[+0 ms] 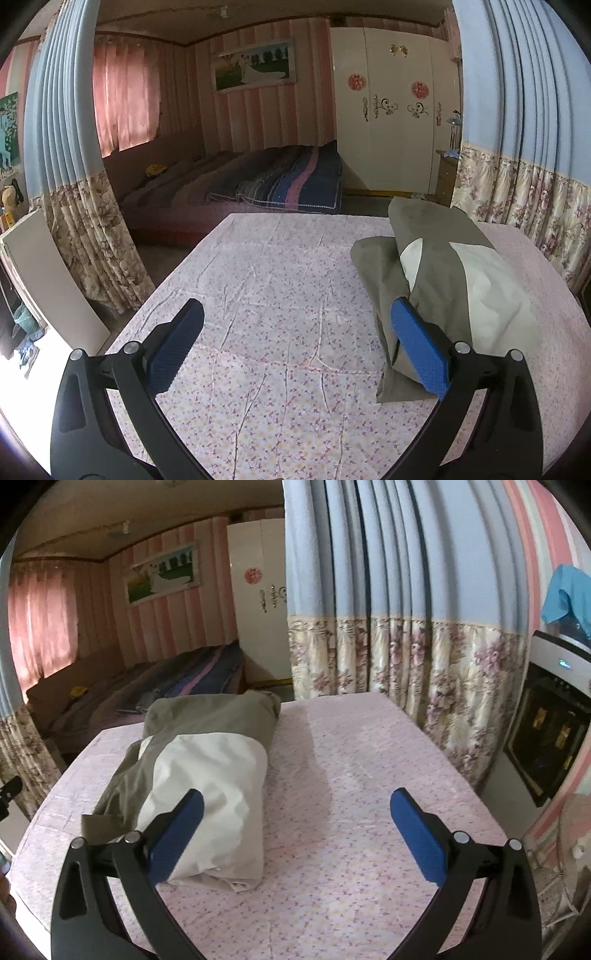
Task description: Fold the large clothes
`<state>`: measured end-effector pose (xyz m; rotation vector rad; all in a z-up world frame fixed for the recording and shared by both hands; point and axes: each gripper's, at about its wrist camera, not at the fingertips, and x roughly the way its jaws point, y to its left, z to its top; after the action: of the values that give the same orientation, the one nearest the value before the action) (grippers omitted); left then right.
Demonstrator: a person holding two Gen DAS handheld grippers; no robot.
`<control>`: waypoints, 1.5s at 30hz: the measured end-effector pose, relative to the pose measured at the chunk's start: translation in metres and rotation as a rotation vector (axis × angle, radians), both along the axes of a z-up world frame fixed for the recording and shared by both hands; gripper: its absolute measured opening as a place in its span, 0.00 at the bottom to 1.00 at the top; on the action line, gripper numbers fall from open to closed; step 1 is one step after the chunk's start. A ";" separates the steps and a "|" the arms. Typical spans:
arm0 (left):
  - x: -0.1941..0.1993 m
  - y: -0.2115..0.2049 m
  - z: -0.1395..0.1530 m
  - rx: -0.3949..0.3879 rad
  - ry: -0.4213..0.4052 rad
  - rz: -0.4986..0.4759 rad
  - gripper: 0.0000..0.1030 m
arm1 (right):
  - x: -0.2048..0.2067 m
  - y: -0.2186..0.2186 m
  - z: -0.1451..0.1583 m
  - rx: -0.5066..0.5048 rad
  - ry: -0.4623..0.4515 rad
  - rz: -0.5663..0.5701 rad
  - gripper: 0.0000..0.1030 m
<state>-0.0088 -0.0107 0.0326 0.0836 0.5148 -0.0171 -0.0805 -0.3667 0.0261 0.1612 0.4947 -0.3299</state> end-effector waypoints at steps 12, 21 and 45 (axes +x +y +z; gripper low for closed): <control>0.004 0.003 0.002 -0.014 0.010 0.001 0.97 | -0.003 0.008 0.007 -0.082 0.000 -0.047 0.98; 0.012 0.005 0.000 -0.024 0.012 0.002 0.97 | 0.003 0.016 0.005 -0.112 0.020 -0.046 0.98; 0.013 0.003 -0.006 -0.024 0.036 -0.019 0.97 | 0.016 0.018 -0.007 -0.109 0.059 -0.037 0.98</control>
<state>0.0040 -0.0078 0.0262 0.0645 0.5500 -0.0434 -0.0648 -0.3485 0.0190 0.0550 0.5313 -0.3979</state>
